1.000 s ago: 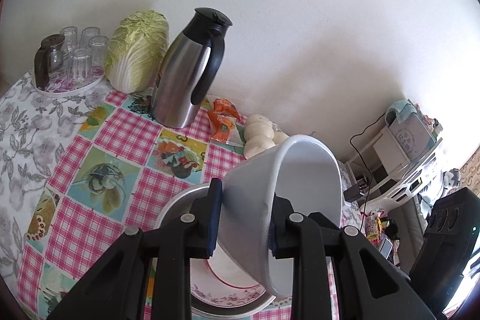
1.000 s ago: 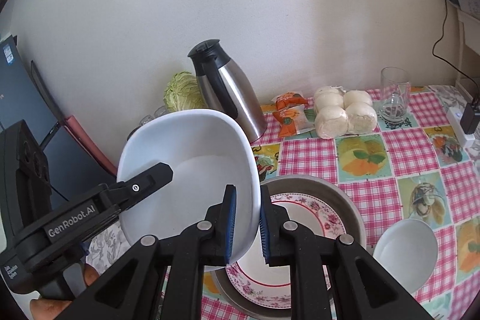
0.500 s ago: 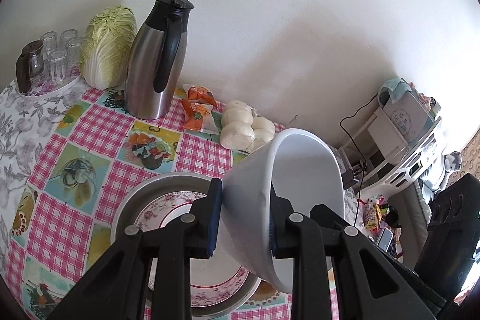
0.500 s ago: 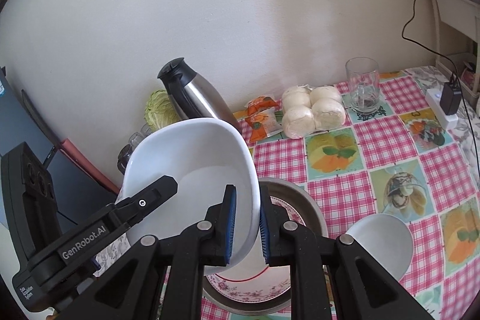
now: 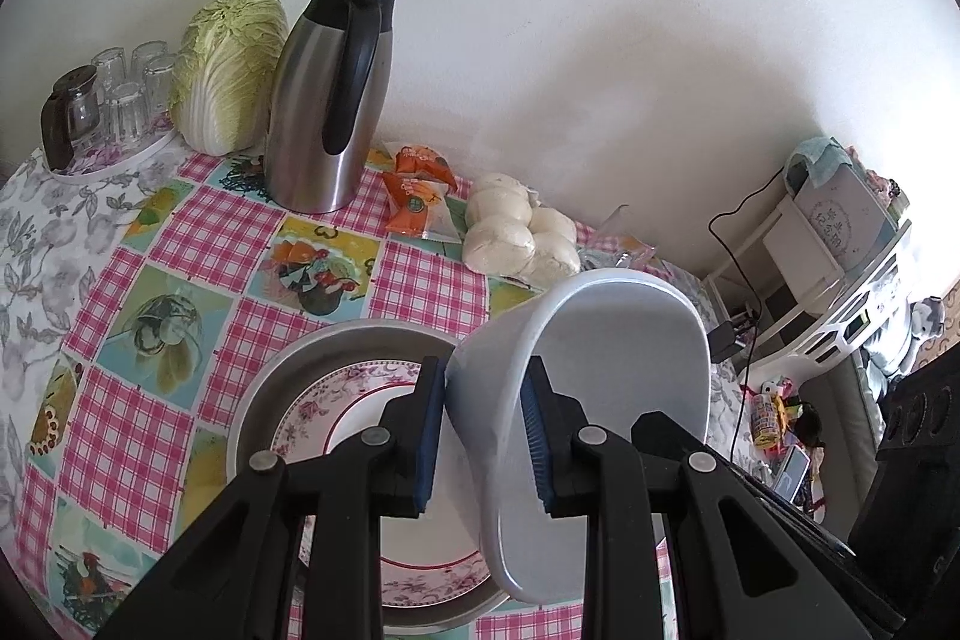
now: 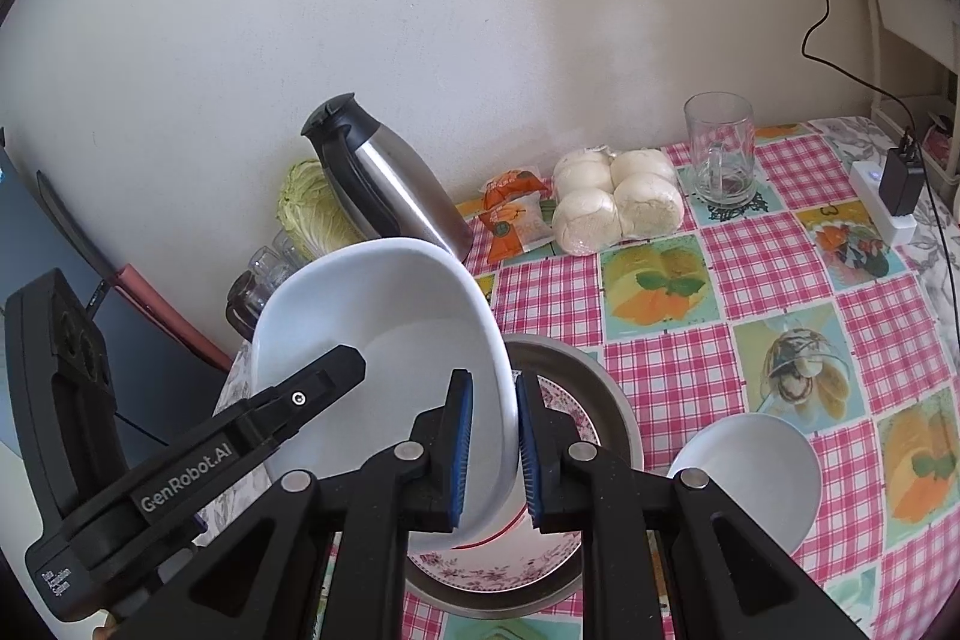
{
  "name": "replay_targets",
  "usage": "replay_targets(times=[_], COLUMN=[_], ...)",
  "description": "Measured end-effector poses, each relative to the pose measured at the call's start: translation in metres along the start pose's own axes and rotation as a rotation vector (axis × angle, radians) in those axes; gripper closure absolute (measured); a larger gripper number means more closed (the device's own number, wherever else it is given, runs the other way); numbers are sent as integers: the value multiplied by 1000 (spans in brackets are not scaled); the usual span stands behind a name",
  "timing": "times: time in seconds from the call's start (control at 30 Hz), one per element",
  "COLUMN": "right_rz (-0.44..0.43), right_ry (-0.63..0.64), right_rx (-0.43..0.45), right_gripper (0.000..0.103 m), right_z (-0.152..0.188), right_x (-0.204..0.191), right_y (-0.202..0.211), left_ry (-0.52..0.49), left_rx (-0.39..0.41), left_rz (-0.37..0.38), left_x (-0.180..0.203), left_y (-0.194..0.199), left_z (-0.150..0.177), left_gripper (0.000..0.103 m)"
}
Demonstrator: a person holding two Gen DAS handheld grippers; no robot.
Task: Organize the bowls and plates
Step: 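Carry the square bowl with both grippers over the steel basin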
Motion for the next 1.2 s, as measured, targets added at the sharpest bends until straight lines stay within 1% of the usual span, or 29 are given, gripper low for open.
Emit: replay_targets(times=[0.2,0.43,0.5,0.57,0.8,0.9,1.2], right_rz=[5,16,28,34,30,31,36], right_ry=[11,3,8,11,4,2,-9], right_rx=[-50,-118,-129,-139,-178,-201,-215], right_gripper=[85,85,85,84,84,84,84], right_z=[8,17,19,20,25,28,29], right_x=[-6,-8,-9,-9,-5,-6,-6], right_y=[-18,-42,-46,-50,-60,-65,-68], left_ry=[-4,15,8,-6,-1,-3,-4], left_rx=[-40,-112,-130,-143,-175,-208,-232], left_rz=[-48,-92,-93,-102,-114,-130,-132], left_x=[-13,-30,-30,-30,-37,-39,-41], left_y=[-10,-28,-31,-35,-41,-45,-47], left_z=[5,13,15,17,21,24,28], left_gripper=[76,76,71,71,70,66,65])
Point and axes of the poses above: each gripper's, at about its wrist camera, not at the fingertips, and y roughly against the way its jaws point, x to its right, z to its underside, the point moved 5 cm from there along -y, roughly the way its jaws point, and after that the axes turned 2 degrees about x, right-handed, at the moved point
